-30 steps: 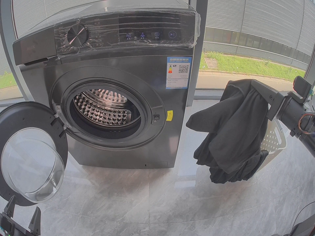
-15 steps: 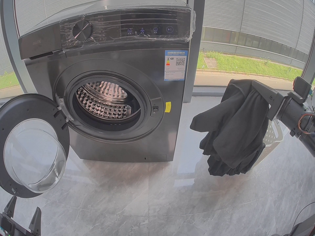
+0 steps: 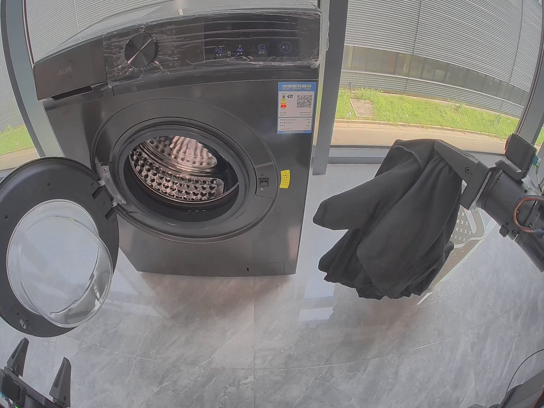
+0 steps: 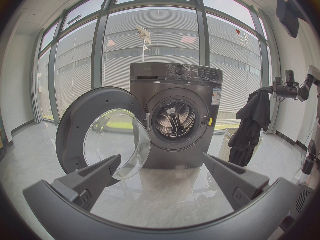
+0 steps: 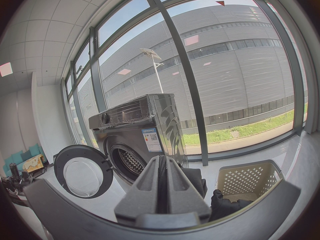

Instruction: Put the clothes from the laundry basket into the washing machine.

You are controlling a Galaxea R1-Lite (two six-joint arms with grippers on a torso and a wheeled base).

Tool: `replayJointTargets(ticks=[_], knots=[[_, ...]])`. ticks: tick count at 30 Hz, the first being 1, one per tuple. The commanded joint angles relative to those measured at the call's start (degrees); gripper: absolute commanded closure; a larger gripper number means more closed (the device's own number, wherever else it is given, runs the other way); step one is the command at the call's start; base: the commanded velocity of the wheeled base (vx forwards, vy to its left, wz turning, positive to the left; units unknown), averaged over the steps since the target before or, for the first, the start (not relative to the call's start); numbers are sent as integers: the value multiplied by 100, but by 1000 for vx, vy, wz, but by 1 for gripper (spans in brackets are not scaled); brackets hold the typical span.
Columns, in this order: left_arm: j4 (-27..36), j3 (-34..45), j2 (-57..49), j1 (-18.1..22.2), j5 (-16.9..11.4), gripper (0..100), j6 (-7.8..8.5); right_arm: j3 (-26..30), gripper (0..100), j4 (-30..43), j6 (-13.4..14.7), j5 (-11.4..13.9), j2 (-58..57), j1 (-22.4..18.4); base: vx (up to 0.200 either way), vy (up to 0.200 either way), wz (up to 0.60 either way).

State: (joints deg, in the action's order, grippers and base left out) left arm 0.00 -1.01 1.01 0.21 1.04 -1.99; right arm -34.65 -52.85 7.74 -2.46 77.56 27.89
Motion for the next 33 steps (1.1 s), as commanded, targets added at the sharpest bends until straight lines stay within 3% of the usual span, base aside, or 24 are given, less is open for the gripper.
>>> replayJointTargets(ticks=[1,19,33], knots=[[0,84,-101,-3,2,0,-3,2,100,2,-1,0,14,6,0,200,0],[0,84,-101,-3,11,0,-3,2,100,11,-1,0,14,6,0,200,0],[0,84,-101,-3,19,0,5,2,100,29,-1,0,14,6,0,0,0]])
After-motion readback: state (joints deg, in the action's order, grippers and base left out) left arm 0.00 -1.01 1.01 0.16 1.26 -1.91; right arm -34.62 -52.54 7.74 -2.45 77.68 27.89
